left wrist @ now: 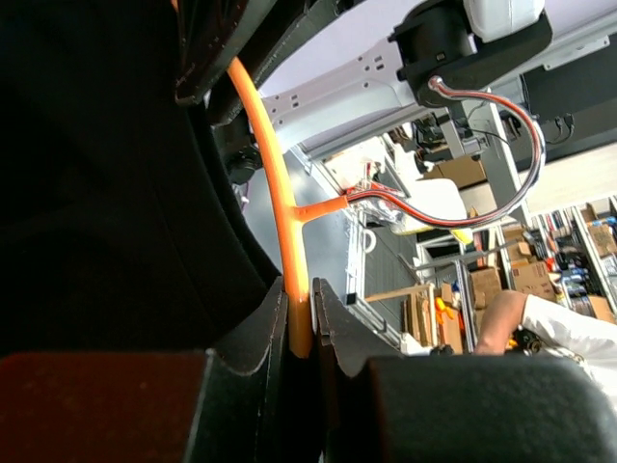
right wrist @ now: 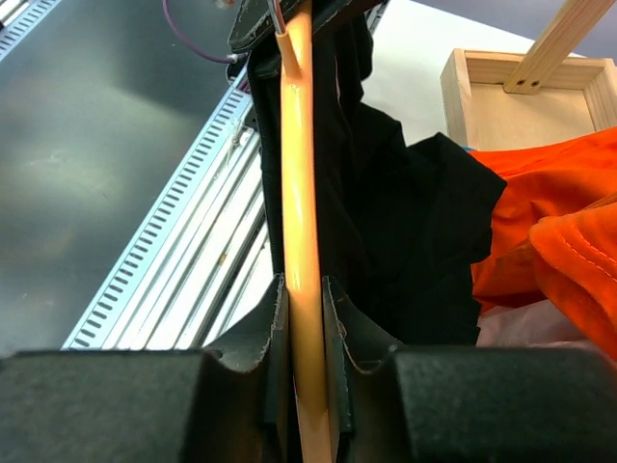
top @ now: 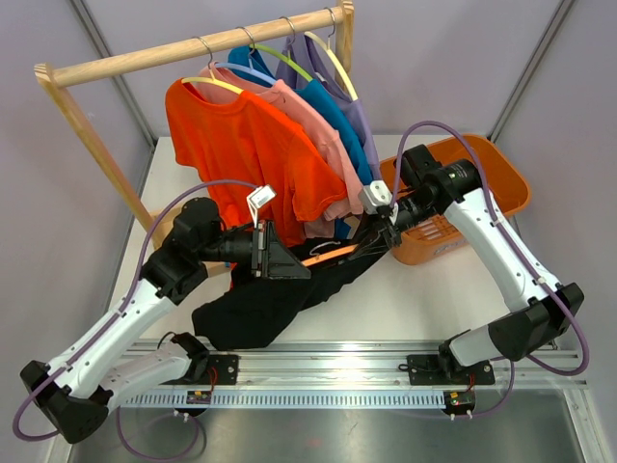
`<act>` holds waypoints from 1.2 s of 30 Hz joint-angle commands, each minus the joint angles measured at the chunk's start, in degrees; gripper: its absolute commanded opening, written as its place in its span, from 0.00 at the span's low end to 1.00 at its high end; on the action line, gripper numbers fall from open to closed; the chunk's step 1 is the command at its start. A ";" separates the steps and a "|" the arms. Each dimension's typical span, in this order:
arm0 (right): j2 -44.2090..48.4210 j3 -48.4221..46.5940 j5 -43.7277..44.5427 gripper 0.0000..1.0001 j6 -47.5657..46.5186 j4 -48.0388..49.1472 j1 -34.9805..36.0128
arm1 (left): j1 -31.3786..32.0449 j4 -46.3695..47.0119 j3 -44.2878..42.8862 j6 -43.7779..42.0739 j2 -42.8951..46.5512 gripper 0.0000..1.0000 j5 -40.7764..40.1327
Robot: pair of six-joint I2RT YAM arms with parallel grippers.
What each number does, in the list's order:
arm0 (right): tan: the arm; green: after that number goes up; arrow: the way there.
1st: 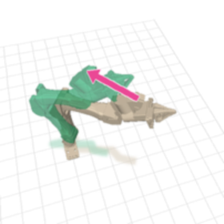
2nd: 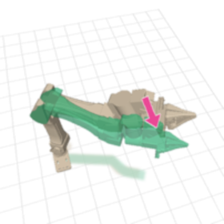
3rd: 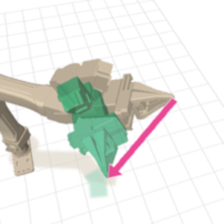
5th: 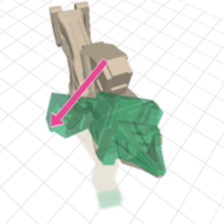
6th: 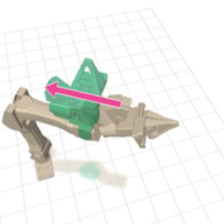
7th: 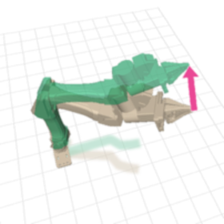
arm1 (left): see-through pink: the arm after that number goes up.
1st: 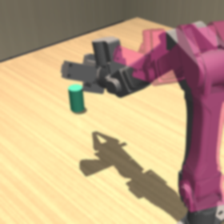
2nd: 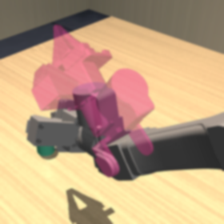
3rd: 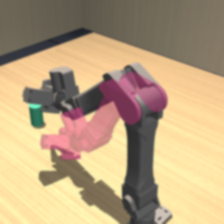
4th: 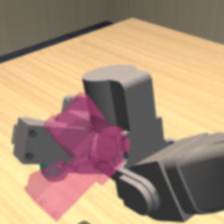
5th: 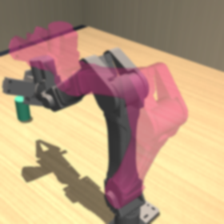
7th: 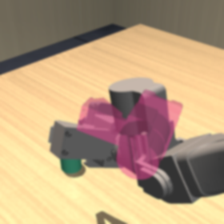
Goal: Remove the t-shirt from the hanger
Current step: Remove the tshirt from the hanger
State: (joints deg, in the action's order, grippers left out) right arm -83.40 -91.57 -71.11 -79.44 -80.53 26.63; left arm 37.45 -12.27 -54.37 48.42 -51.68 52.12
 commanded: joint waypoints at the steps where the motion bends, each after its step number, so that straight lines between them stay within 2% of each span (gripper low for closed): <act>1: -0.36 -2.73 0.54 0.06 -2.65 -9.89 1.58 | 1.04 11.92 -0.74 2.11 -1.14 0.00 3.86; 2: -0.54 -3.26 0.36 0.02 -3.52 -10.43 1.67 | 1.04 13.14 -0.22 2.98 -1.32 0.02 4.13; 3: -0.54 -3.44 0.10 0.00 -4.23 -11.04 1.76 | 1.04 13.85 0.05 3.43 -1.58 0.10 4.48; 6: -0.45 -3.35 -0.08 0.00 -6.16 -12.63 1.84 | 1.04 18.22 1.71 6.59 -2.37 0.25 6.41; 7: -0.37 -3.18 -0.08 0.00 -6.60 -12.89 2.02 | 1.04 19.21 1.98 7.29 -2.55 0.34 7.20; 11: 0.07 -3.18 -0.26 0.00 -7.13 -12.90 2.11 | 1.04 23.07 2.95 10.28 -3.86 0.45 9.40; 13: 0.07 -3.26 -0.26 0.00 -7.22 -12.90 2.28 | 1.04 23.78 2.87 10.81 -4.83 0.46 10.28; 16: 0.34 -3.35 -0.08 0.00 -7.40 -12.90 2.28 | 1.13 23.18 2.52 10.82 -5.54 0.43 12.04; 20: 0.25 -3.79 -0.26 0.00 -7.48 -12.90 2.28 | 1.13 13.98 0.67 4.95 -5.89 0.37 12.57; 23: -0.01 -3.88 -0.43 0.00 -7.48 -12.98 2.28 | 1.13 8.43 -0.82 1.08 -6.85 0.23 12.75; 25: -0.10 -3.97 -0.34 0.00 -7.48 -12.98 2.28 | 1.13 6.92 -1.35 0.01 -7.29 0.11 12.75; 26: -0.10 -3.97 -0.26 0.00 -7.48 -12.98 2.28 | 1.13 5.43 -1.88 -1.13 -7.38 0.01 12.40; 30: -0.19 -3.97 -0.08 0.00 -7.13 -12.90 2.28 | 1.13 3.40 -3.19 -2.98 -7.47 0.00 11.34; 31: -0.19 -3.97 -0.08 0.02 -6.79 -12.55 2.28 | 1.13 3.48 -3.37 -2.98 -7.30 0.00 10.90; 34: 0.51 -3.88 -0.17 0.27 -1.09 -7.92 2.20 | 1.13 3.48 -4.08 -2.99 -6.42 0.00 9.59; 35: 0.86 -4.05 0.01 0.50 5.37 -5.71 2.28 | 1.05 2.53 -4.17 -3.25 -5.72 0.00 9.23; 36: 1.21 -4.32 0.27 0.59 9.70 -3.17 2.20 | 1.04 1.73 -4.25 -3.51 -5.28 0.00 8.62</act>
State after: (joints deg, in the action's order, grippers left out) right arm -83.44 -93.10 -69.52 -80.84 -79.85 28.82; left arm 38.00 -10.72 -55.31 47.13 -59.27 60.64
